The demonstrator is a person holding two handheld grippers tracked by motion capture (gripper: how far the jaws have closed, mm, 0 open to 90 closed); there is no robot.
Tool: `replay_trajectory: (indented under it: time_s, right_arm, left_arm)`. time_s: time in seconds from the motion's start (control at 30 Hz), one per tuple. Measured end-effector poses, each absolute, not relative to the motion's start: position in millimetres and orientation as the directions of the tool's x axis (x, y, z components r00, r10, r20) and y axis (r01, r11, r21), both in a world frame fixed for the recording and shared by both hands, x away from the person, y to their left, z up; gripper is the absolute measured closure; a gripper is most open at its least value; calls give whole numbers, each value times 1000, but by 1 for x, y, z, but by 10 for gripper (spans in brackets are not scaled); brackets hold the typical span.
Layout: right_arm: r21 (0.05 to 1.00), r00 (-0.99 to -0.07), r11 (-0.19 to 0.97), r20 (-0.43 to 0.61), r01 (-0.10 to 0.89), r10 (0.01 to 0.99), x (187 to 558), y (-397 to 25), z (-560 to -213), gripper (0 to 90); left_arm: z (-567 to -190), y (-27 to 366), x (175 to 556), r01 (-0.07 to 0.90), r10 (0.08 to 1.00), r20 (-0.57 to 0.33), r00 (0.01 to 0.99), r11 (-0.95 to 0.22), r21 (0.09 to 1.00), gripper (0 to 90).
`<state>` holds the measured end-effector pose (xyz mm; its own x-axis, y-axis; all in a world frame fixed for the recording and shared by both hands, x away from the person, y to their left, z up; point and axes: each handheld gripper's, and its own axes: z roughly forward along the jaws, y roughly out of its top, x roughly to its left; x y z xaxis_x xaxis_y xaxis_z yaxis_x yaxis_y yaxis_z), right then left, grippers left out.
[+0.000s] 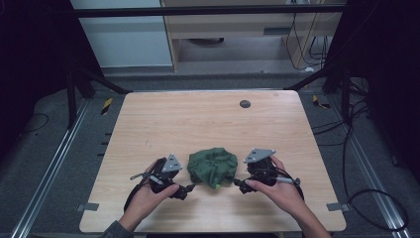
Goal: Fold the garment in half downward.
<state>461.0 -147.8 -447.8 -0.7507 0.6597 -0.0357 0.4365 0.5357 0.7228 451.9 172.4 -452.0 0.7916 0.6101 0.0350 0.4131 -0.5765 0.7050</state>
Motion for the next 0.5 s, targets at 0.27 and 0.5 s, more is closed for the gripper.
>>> replay_trajectory:
  time_s: [0.27,0.5]
  right_arm:
    - [731,-710,502,-34,462,704,455,-175,-451,59]
    - [721,-687,494,-35,485,725,454,-193,-456,56]
  left_arm:
    - [-450,193,447,422,629,44,776,-571,704,53]
    - [-452,207,446,434,641,52,766,-575,693,54]
